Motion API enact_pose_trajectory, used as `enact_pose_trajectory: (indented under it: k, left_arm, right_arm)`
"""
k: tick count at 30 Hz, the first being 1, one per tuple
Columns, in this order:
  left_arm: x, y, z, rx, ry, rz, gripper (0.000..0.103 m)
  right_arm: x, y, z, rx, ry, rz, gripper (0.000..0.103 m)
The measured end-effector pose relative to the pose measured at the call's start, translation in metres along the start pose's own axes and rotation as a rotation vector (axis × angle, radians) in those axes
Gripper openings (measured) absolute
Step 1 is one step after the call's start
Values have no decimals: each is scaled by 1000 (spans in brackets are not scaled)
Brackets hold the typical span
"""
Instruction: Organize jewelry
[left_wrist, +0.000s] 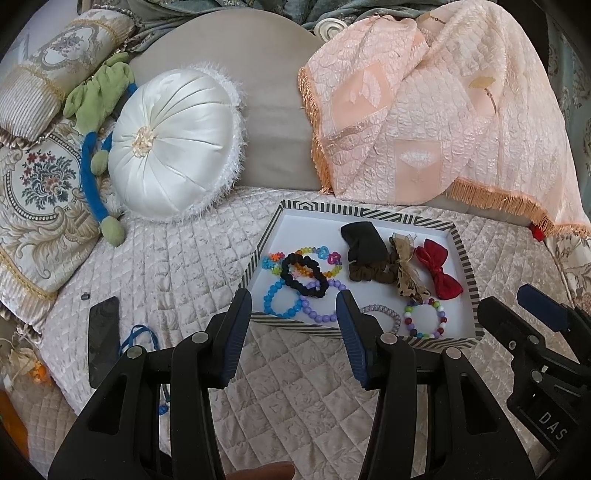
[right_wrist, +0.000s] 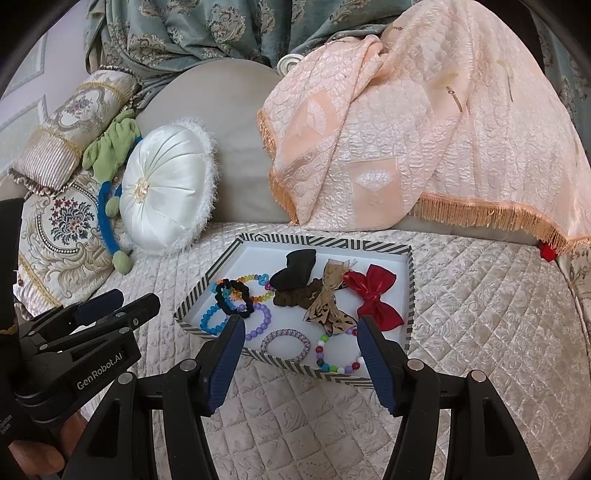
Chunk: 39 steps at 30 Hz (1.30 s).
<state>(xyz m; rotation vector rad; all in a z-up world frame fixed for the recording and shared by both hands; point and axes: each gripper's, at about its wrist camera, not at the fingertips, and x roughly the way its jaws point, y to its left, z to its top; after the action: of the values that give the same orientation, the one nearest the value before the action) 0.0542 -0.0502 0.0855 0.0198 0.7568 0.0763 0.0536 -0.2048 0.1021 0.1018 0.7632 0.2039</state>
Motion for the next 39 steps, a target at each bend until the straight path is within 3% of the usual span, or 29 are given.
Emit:
enact_pose_trajectory:
  k: [39]
  left_arm:
    - [8, -2, -1, 7, 16, 3, 47]
  right_arm:
    - [8, 2, -2, 3, 23, 5, 61]
